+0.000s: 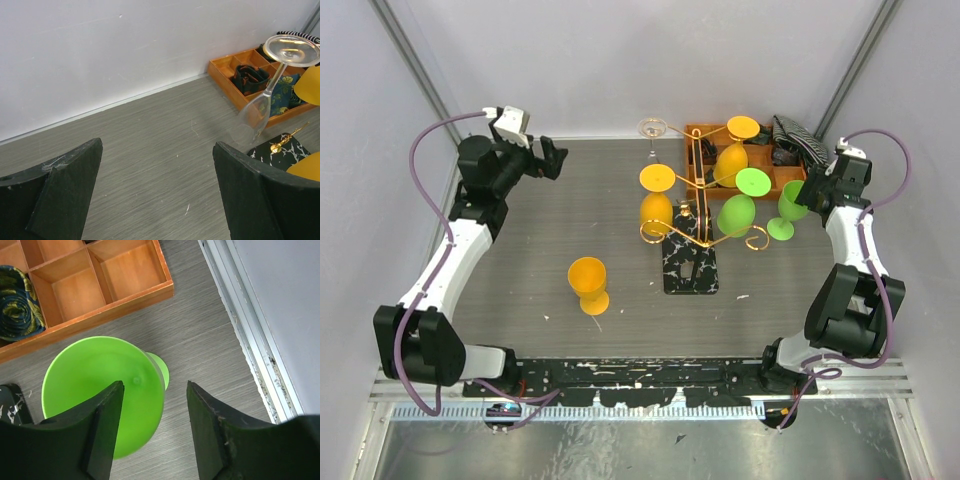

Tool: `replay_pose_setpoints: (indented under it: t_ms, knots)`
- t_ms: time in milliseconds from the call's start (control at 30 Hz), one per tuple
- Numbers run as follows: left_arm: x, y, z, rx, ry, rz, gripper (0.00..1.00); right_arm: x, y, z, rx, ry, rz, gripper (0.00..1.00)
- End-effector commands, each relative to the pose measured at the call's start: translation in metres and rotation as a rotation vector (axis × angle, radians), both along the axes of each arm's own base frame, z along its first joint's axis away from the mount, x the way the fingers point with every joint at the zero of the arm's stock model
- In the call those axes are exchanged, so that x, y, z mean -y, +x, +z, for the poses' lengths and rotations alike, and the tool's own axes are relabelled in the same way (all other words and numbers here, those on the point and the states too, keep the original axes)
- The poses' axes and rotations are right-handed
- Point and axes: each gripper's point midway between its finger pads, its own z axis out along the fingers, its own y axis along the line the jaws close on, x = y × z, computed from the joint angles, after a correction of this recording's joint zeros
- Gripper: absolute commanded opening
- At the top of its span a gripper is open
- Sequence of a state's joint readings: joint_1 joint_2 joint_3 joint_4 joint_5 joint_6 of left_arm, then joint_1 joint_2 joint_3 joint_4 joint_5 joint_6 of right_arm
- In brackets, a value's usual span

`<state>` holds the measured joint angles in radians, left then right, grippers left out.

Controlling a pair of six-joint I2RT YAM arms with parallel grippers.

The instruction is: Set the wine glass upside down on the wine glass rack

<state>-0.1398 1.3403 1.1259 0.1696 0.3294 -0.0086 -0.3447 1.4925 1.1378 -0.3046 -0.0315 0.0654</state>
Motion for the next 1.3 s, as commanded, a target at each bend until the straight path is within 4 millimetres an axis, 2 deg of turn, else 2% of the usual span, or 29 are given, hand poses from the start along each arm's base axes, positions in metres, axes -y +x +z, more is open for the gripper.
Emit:
replay_pose_setpoints:
  t_ms: [0,133,300,433,533,667,833,867,933,1100,1267]
  knots:
    - [0.004,0.005,0.018,0.035,-0.017,-0.024,0.98,0.002,0.009,0.013,0.061,-0.024,0.013,0.53]
    - [0.005,0.008,0.019,0.032,-0.024,-0.024,0.98,0.002,0.008,0.013,0.062,-0.025,0.014,0.31]
    - [0.007,0.012,0.024,0.029,-0.046,-0.028,0.98,0.004,0.007,0.023,0.077,-0.039,0.004,0.02]
    - [0.011,0.014,0.028,0.017,-0.068,-0.046,0.98,0.010,0.003,0.039,0.089,-0.079,-0.020,0.01]
    - [0.012,0.015,0.029,-0.011,-0.089,-0.040,0.98,0.015,-0.001,0.059,0.113,-0.116,-0.040,0.00]
    - [0.007,0.015,0.039,-0.017,-0.134,0.005,0.98,0.025,-0.009,0.105,0.191,-0.195,-0.086,0.01]
    - [0.009,0.011,0.061,-0.068,-0.256,0.025,0.99,0.028,-0.018,0.192,0.390,-0.300,-0.110,0.01]
    - [0.009,0.013,0.072,-0.080,-0.287,0.040,1.00,0.027,-0.018,0.208,0.438,-0.313,-0.110,0.01]
    - [0.010,0.014,0.083,-0.141,-0.341,0.075,0.96,0.022,-0.019,0.240,0.537,-0.329,-0.096,0.01]
    - [0.017,0.016,0.114,-0.179,-0.523,0.102,0.96,-0.007,-0.014,0.307,0.772,-0.334,0.019,0.01]
    - [0.023,0.014,0.132,-0.209,-0.746,0.083,0.98,-0.059,-0.018,0.357,0.983,-0.382,0.174,0.01]
